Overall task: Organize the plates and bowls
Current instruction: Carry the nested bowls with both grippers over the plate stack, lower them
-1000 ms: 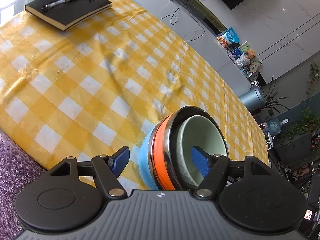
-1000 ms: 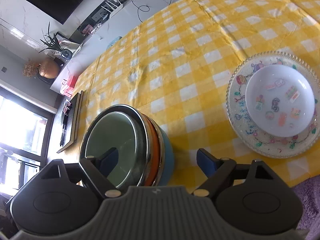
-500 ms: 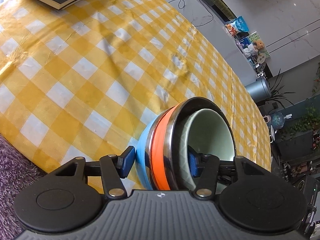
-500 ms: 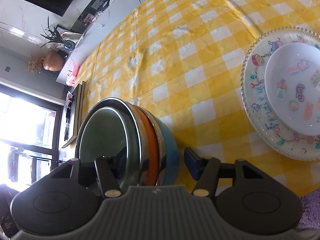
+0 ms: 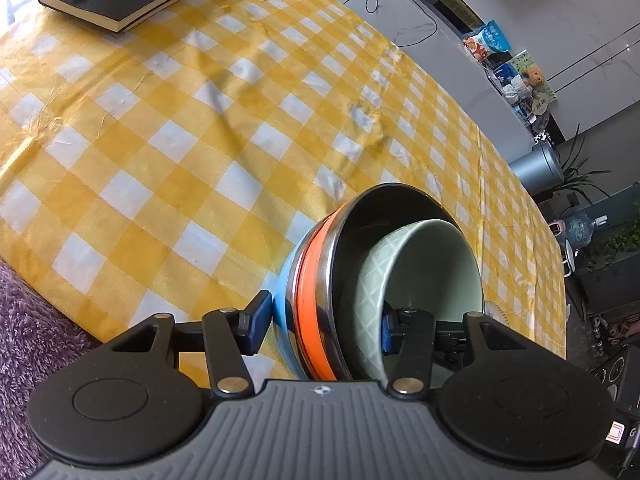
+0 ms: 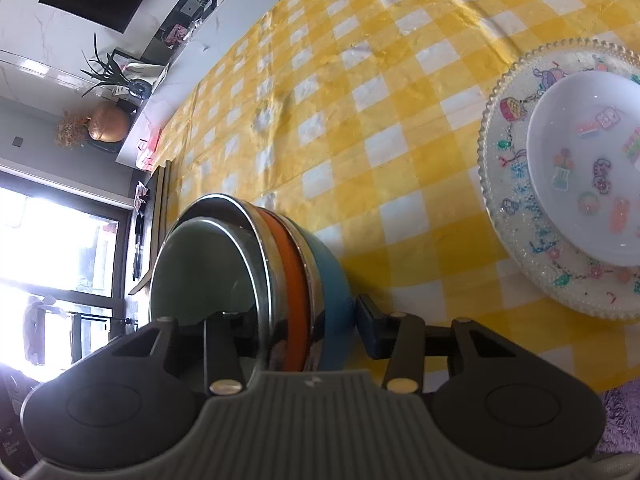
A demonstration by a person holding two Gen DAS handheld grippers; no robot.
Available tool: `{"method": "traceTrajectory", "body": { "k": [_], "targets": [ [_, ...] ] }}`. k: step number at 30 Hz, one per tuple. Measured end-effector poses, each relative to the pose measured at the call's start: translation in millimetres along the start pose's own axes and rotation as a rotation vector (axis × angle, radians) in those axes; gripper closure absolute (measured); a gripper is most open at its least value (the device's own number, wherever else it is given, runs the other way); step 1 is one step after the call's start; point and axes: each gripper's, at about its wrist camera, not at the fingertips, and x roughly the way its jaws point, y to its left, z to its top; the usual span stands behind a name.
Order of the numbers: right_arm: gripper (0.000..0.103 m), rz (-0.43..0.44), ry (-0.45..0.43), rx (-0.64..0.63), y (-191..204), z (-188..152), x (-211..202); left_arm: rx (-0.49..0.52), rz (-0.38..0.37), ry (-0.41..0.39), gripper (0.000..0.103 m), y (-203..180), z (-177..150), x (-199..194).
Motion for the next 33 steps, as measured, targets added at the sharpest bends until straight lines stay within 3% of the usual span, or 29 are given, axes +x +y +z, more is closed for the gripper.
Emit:
{"method": "traceTrajectory", "body": {
  "k": [10,19,33],
  "targets": [
    [0.061,0.032,-0.023,-0.004,-3.9,-1.8,-17.9,0.034,-0.001,-0.027,0.046,-16.3,-8.5,-14.2],
    [0.061,0.078,-0.088,0.003,-19.2,2.2,-56.7,0.111,-0.023,-0.054,0.045,-54.6,-20.0,-23.3],
    [0.061,0.076,-0.189,0.058,-69.3,10.3,-112.6,0.224,-0.072,-0.024,0.045,-117.2,-41.4,0.0]
  ]
}}
